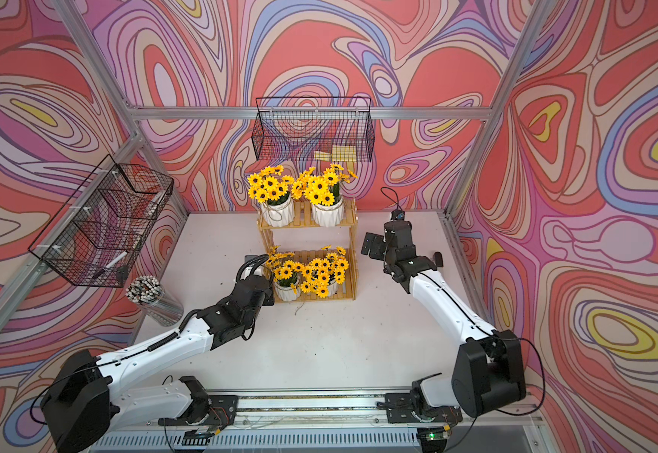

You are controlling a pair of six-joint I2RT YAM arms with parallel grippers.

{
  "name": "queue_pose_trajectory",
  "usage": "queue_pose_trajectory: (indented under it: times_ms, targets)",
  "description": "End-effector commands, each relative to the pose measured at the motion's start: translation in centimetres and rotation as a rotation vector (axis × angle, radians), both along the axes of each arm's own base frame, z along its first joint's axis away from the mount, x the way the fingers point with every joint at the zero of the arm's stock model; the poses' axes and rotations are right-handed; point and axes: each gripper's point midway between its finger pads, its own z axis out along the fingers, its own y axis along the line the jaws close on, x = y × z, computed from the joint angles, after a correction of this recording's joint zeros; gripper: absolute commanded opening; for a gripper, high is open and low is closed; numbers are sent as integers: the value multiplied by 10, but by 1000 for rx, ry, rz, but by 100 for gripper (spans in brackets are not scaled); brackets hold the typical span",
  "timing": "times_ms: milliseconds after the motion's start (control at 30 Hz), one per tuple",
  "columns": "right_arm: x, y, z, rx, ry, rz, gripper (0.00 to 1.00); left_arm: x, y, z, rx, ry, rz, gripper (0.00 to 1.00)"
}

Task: Take the sunflower pots off the shelves
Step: Move the shelf to the center of the board, then pick up the sunflower pot from the shelf.

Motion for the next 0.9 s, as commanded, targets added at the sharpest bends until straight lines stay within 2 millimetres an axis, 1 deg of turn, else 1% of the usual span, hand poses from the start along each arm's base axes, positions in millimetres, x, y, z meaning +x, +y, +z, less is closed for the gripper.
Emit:
queue_pose_trajectory:
  times_ms: [0, 133, 233, 300, 367, 500, 567, 633, 667, 733, 867]
  targets:
    - [0, 4, -6, 2, 13, 11, 98, 0, 0, 28, -87, -98, 35, 0]
    - [-1, 5, -4, 4, 7, 19, 98, -1, 3, 33, -68, -111, 36, 31]
    - [-2, 6, 0, 2, -1, 36, 98, 0, 6, 35, -42, -116, 48, 49]
    - [-5, 10, 7, 4, -27, 64, 98, 1, 8, 38, -30, -122, 58, 60]
    - [-8, 9, 12, 5, -47, 67, 98, 1, 9, 40, -21, -130, 62, 68]
    - [-18, 10, 30, -3, -125, 108, 98, 1, 11, 47, 0, -142, 59, 85]
    - [-26, 16, 41, 9, -186, 158, 98, 0, 14, 52, 11, -151, 61, 92]
    - [-40, 29, 58, 37, -279, 251, 98, -2, 18, 60, 28, -163, 69, 98]
    - [-46, 31, 65, 48, -318, 272, 98, -3, 20, 64, 33, -169, 73, 100]
    - [-60, 37, 80, 45, -383, 338, 98, -4, 23, 76, 42, -195, 69, 100]
    - [-85, 59, 103, 38, -506, 516, 98, -8, 23, 100, 56, -249, 28, 100]
